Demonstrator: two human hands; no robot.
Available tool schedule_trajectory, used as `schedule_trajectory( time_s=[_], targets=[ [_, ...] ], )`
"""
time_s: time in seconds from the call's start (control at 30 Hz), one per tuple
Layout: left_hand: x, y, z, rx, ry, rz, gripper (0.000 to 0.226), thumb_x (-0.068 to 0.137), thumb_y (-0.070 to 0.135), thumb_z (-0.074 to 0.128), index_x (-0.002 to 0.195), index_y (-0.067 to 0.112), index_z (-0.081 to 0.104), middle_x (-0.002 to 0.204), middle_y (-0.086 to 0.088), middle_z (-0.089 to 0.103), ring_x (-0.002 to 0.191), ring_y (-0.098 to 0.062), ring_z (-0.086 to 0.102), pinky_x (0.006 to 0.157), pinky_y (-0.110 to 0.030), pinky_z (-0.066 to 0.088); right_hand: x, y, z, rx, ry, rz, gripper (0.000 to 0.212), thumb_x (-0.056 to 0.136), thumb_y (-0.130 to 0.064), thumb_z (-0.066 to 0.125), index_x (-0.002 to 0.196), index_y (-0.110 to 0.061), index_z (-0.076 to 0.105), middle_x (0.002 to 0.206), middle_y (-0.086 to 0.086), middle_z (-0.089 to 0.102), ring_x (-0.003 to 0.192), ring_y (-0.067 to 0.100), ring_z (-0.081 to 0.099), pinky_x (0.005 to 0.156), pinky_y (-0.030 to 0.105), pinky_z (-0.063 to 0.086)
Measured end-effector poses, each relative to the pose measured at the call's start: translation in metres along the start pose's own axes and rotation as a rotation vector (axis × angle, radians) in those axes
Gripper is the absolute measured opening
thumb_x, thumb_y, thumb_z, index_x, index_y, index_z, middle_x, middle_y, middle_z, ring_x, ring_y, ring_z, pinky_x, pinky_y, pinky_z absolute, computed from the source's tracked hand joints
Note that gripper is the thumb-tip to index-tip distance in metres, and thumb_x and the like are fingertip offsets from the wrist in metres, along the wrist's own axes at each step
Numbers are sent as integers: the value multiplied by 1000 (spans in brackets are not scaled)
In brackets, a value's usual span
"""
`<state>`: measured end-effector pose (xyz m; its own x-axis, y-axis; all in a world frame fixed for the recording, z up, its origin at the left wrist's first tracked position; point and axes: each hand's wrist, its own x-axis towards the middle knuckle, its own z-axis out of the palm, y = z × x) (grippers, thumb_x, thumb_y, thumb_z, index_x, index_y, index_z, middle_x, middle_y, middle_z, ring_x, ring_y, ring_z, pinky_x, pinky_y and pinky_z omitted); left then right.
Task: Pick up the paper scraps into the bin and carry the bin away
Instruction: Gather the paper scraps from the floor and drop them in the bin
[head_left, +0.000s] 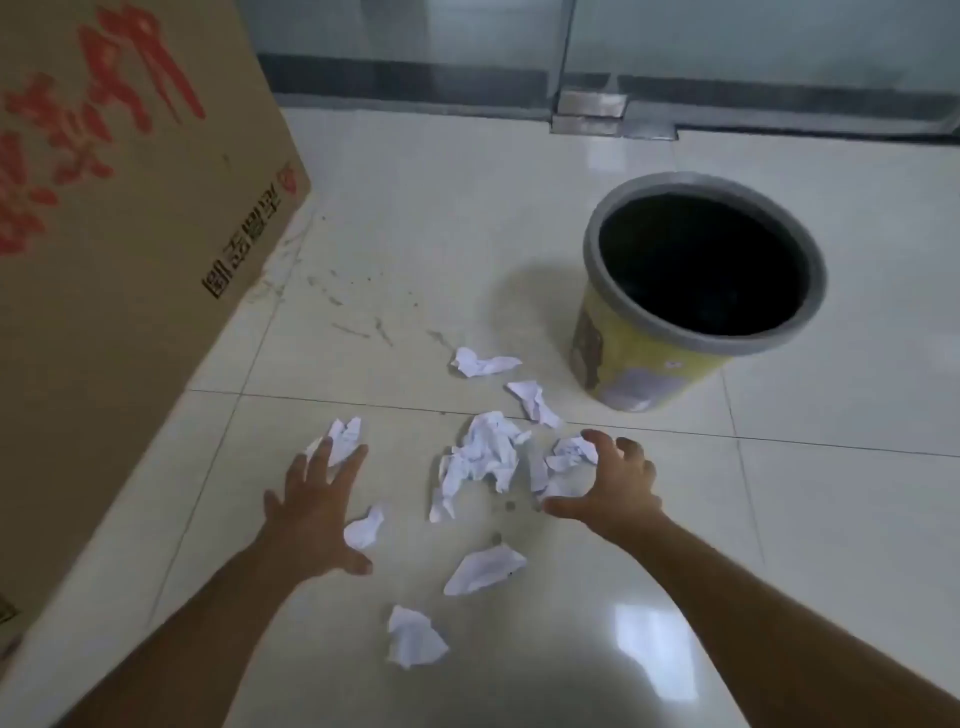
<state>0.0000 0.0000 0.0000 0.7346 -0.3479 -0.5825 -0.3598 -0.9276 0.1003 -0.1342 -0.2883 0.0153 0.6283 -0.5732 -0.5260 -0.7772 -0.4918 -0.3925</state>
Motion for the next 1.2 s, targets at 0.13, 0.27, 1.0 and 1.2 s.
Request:
schedule_trajectory(
  time_s=[0.13,0.27,1.0,1.2],
  targets=[
    [53,-28,8,-82,46,-50,149,37,56,88,148,42,-11,161,-1,-16,147,-35,-7,110,-69,16,41,8,25,-16,-17,22,118,50,-54,90,147,-35,26,153,12,25,140,34,25,108,53,34],
    [72,-41,23,12,-77,-1,154,34,54,90,147,41,-14,161,-2,-15,143,-40,7,106,-64,29,72,8,44,30,-48,62,126,52,-55,89,151,-36,15,159,14,9,143,39,17,109,56,32],
    [75,94,18,-248,241,447,41,71,37,40,67,3,63,66,-12,63,66,-35,61,63,-29,40,36,-66,62,148,-155,-451,62,84,-37,69,135,-9,46,127,12,51,117,25,50,97,10,30],
    [40,129,-150,-374,432,360,61,42,44,52,52,-16,52,87,-54,56,94,-57,59,82,-46,42,15,-138,-53,283,108,-603,66,77,-17,78,134,-19,46,126,14,49,106,26,49,97,35,45]
  ],
)
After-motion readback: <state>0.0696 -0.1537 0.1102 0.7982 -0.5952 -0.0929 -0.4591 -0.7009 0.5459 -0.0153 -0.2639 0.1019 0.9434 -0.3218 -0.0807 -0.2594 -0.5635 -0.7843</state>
